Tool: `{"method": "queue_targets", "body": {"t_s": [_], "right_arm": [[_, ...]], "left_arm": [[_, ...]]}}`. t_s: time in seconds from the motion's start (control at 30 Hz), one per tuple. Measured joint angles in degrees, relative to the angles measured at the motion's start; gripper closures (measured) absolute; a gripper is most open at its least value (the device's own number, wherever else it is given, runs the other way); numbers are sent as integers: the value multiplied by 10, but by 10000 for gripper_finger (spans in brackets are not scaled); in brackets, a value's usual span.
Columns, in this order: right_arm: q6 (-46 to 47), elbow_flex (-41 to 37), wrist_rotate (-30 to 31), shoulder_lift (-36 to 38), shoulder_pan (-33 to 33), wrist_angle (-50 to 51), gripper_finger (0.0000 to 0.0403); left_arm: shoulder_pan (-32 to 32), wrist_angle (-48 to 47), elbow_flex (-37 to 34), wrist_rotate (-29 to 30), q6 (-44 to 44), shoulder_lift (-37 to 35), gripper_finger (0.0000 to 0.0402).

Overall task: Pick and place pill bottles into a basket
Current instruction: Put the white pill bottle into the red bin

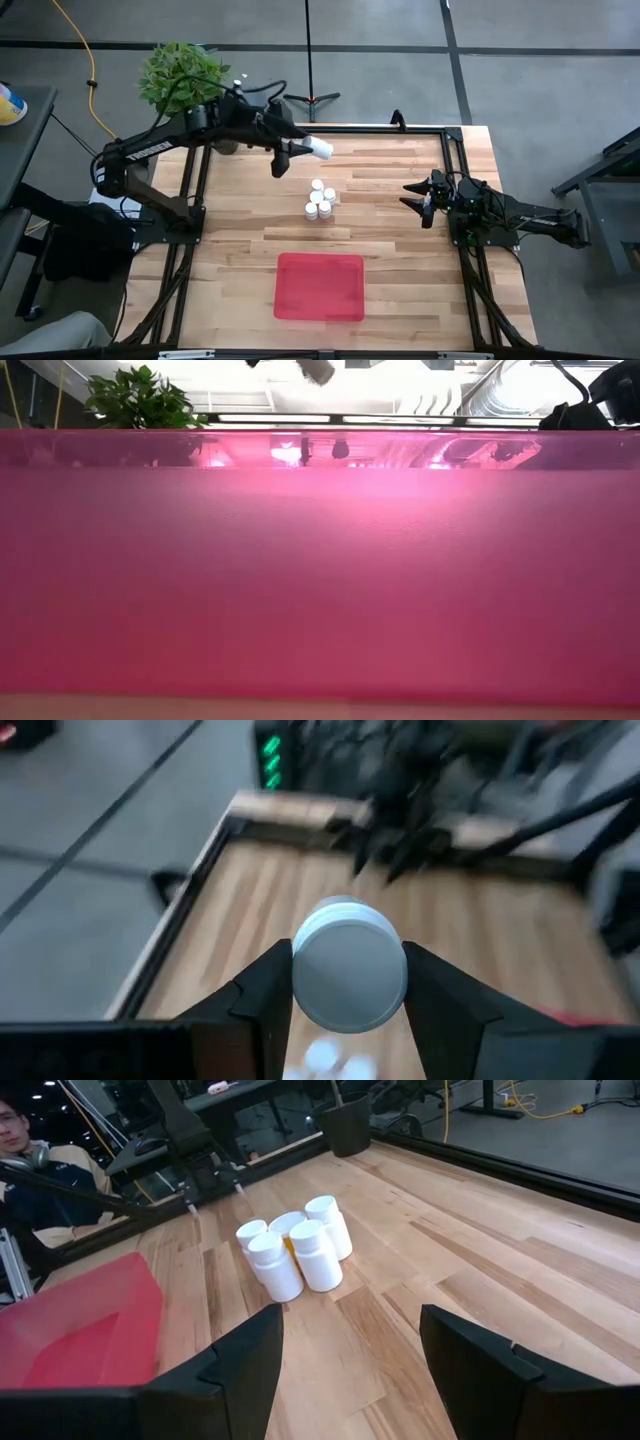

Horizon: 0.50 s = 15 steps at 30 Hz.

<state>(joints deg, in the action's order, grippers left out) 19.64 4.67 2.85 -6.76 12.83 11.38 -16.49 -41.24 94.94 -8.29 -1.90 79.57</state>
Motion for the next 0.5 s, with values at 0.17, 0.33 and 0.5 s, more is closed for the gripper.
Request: {"method": "queue_targets", "body": {"t_s": [0.17,0.33,0.5], "right_arm": [[0,0,0,0,0,0,176],[0,0,0,0,0,0,176],[-1,0,0,0,0,0,176]], "left_arm": [[0,73,0,-129,47,-6,207],[0,131,0,-256,102,-8,207],[2,141,0,-321,137,-7,207]]}}
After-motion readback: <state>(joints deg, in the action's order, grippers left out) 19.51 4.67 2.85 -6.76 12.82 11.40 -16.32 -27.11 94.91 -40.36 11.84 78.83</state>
